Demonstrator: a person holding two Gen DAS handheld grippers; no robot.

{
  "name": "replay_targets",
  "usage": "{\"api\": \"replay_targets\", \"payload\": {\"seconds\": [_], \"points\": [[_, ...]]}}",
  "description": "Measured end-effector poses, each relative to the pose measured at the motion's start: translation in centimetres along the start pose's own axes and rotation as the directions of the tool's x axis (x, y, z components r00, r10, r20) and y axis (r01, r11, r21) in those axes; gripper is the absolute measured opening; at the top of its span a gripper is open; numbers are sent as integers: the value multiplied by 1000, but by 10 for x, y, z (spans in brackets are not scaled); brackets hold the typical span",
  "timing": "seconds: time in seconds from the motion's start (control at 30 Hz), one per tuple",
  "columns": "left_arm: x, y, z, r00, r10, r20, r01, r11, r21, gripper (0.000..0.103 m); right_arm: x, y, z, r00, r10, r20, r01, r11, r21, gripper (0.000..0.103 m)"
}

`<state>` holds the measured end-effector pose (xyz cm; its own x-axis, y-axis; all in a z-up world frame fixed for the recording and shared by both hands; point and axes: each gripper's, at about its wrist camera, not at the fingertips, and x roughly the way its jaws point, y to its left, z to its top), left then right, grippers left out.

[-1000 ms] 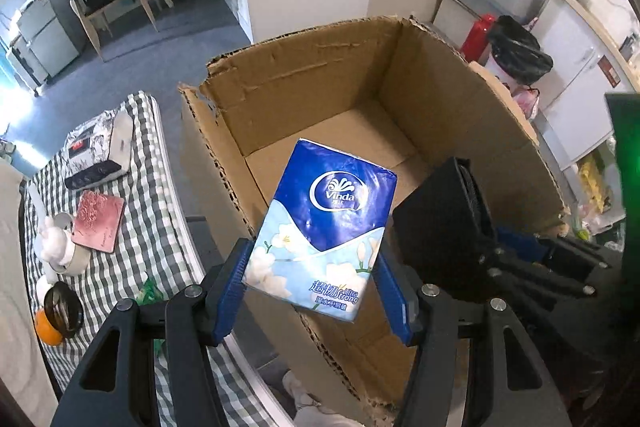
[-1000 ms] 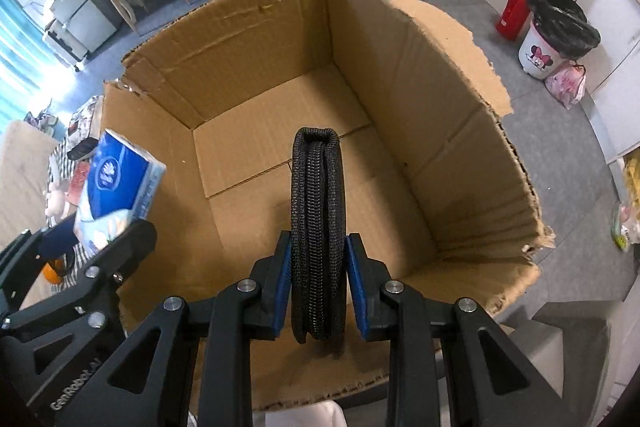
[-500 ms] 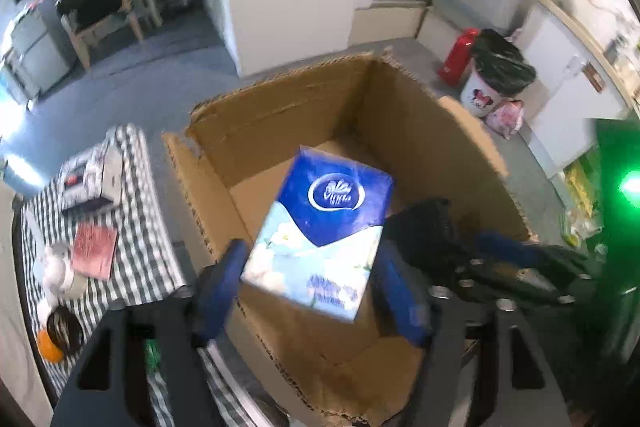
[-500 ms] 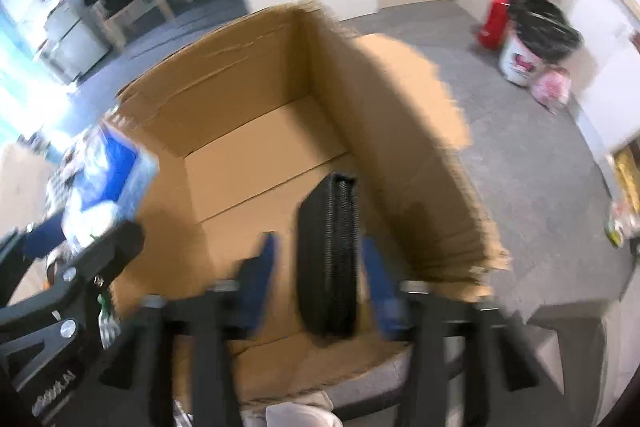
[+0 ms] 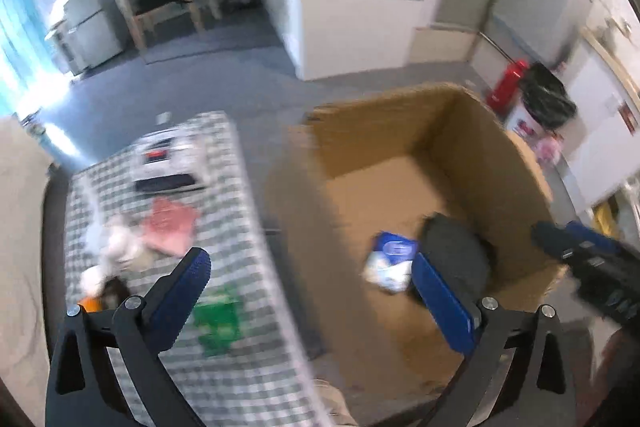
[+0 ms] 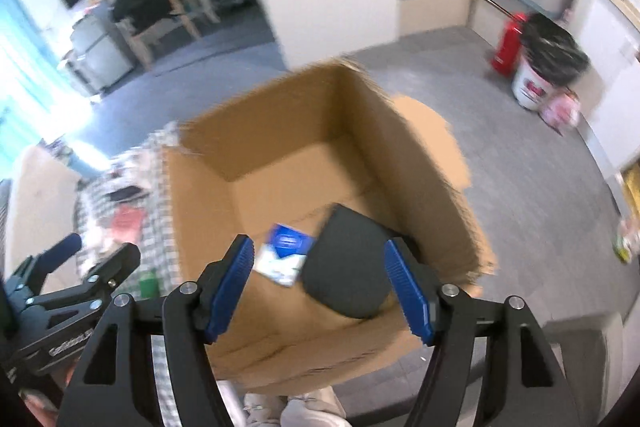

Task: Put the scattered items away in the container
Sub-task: 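Open both grippers to drop the pouch and tissue pack into the box, then grasp the green snack bag with the right gripper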

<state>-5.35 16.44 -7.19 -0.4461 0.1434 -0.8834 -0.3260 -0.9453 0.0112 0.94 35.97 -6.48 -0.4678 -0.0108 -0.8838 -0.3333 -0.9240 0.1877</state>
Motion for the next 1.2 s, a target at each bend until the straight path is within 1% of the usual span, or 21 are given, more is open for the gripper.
{"api": "replay_targets", "payload": {"seconds": [0.1, 0.17, 0.27, 0.37, 0.43, 0.5, 0.6, 0.73, 0.8, 0.97, 1.1, 1.17, 1.2], "points": [[-13, 58, -11, 998, 70, 9, -69, 995, -68, 103, -10, 46, 1, 995, 99, 23, -97, 991, -89, 68], [-17, 100, -22, 993, 117, -12, -117, 986, -120, 103, -12, 78, -3, 986, 165, 22, -160, 974, -159, 68], [-16, 151, -43, 982, 184, -51, -190, 964, -187, 103, 0, 128, -17, 971, 235, -31, -235, 938, -254, 68], [-10, 186, -68, 968, 235, -88, -250, 939, -236, 103, 26, 170, -39, 959, 260, -114, -283, 908, -310, 68], [-3, 205, -83, 964, 242, -110, -264, 925, -273, 103, 49, 193, -58, 954, 244, -172, -290, 896, -336, 68], [5, 220, -98, 962, 239, -130, -268, 916, -299, 103, 71, 204, -75, 951, 218, -219, -285, 894, -345, 68], [22, 234, -118, 959, 234, -158, -273, 910, -311, 103, 104, 206, -91, 953, 162, -257, -242, 916, -321, 68], [43, 250, -134, 961, 211, -178, -260, 909, -327, 103, 133, 206, -97, 952, 127, -279, -216, 924, -315, 68], [54, 258, -138, 964, 195, -181, -247, 908, -338, 103, 146, 210, -98, 954, 104, -280, -196, 926, -323, 68], [77, 272, -142, 965, 191, -182, -243, 909, -337, 103, 175, 224, -96, 956, 58, -286, -158, 927, -340, 68], [88, 281, -142, 964, 187, -187, -242, 908, -343, 103, 195, 234, -105, 951, 25, -310, -143, 920, -366, 68], [92, 285, -143, 964, 186, -191, -243, 908, -341, 103, 203, 240, -111, 951, -10, -310, -118, 913, -391, 68], [94, 287, -143, 964, 184, -194, -242, 909, -340, 103, 205, 242, -112, 952, -26, -304, -105, 908, -405, 70]]}}
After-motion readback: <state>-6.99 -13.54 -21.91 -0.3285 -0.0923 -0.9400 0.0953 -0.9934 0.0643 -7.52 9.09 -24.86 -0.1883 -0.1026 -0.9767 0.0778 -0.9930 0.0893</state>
